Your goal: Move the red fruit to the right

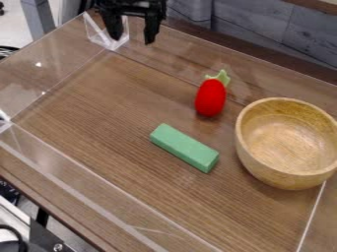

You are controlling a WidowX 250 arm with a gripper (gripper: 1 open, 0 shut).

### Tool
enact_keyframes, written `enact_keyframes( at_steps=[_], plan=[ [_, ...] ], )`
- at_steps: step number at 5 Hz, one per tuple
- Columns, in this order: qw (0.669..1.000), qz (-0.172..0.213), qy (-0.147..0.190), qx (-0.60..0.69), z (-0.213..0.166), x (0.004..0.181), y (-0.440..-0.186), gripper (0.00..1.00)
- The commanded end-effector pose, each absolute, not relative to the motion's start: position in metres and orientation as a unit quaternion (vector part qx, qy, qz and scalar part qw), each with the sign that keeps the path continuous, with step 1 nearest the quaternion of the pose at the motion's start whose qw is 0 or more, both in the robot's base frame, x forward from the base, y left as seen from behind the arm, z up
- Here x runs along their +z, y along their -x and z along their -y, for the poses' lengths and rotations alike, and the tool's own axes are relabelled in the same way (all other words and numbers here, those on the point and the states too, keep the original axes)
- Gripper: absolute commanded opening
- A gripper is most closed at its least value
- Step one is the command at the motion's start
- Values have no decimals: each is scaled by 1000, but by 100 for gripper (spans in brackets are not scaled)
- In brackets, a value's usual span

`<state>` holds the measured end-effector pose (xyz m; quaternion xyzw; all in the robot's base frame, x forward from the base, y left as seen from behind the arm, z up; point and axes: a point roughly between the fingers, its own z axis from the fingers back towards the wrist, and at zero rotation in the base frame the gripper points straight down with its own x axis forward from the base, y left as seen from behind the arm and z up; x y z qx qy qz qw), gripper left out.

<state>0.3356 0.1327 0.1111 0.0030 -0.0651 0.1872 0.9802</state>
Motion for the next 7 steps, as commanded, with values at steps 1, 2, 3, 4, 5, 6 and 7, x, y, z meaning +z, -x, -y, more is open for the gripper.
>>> enact_keyframes(
  at_steps=[1,2,3,4,5,6,7],
  plan=[
    [976,101,-13,191,-138,139,-344,100],
    [978,104,-11,182,-130,145,-345,100],
    [980,104,-9,170,-124,143,-339,100],
    [981,106,-14,163,-122,141,-332,100],
    [977,111,-20,181,-133,137,-343,100],
    [975,111,-25,193,-140,131,-349,100],
    [971,113,-31,209,-139,131,-345,100]
  ],
)
